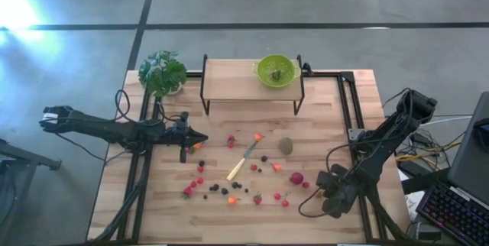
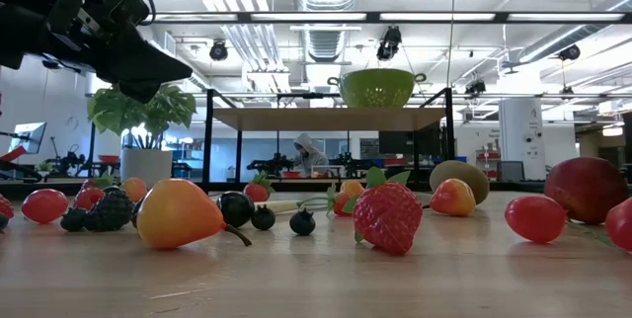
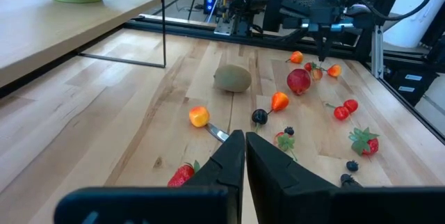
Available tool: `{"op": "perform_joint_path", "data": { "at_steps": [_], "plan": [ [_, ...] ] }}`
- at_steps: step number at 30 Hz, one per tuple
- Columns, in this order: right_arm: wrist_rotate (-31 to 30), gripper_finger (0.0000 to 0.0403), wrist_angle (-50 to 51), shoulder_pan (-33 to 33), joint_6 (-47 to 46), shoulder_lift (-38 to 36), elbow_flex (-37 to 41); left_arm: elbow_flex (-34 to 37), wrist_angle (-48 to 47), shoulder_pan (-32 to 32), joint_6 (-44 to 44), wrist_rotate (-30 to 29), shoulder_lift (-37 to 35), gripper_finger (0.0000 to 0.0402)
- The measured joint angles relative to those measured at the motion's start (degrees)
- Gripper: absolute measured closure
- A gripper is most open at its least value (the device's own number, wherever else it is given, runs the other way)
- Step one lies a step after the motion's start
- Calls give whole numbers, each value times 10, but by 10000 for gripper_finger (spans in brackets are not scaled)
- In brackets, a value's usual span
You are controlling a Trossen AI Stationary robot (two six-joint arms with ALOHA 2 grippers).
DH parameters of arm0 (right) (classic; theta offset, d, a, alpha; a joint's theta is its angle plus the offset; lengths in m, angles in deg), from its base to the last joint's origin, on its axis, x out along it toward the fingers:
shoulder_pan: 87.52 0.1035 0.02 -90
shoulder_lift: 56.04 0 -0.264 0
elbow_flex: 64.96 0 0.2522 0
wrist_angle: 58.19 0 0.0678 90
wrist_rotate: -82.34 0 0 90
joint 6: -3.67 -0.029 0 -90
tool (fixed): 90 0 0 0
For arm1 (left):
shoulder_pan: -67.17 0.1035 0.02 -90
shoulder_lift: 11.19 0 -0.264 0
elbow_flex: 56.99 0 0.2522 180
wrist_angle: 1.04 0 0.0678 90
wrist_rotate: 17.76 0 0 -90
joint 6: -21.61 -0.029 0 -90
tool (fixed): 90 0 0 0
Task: Pick & Place Fruit
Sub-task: Put the strawberry into th strainer bowl
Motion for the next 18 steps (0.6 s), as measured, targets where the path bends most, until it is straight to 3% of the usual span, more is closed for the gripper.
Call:
{"op": "perform_joint_path", "data": {
  "at_steps": [10,18],
  "plan": [
    [-33,394,132,-78,112,-78,-66,0,0,0,0,0,0,381],
    [-49,394,130,-257,315,-139,-92,0,0,0,0,0,0,381]
  ]
}}
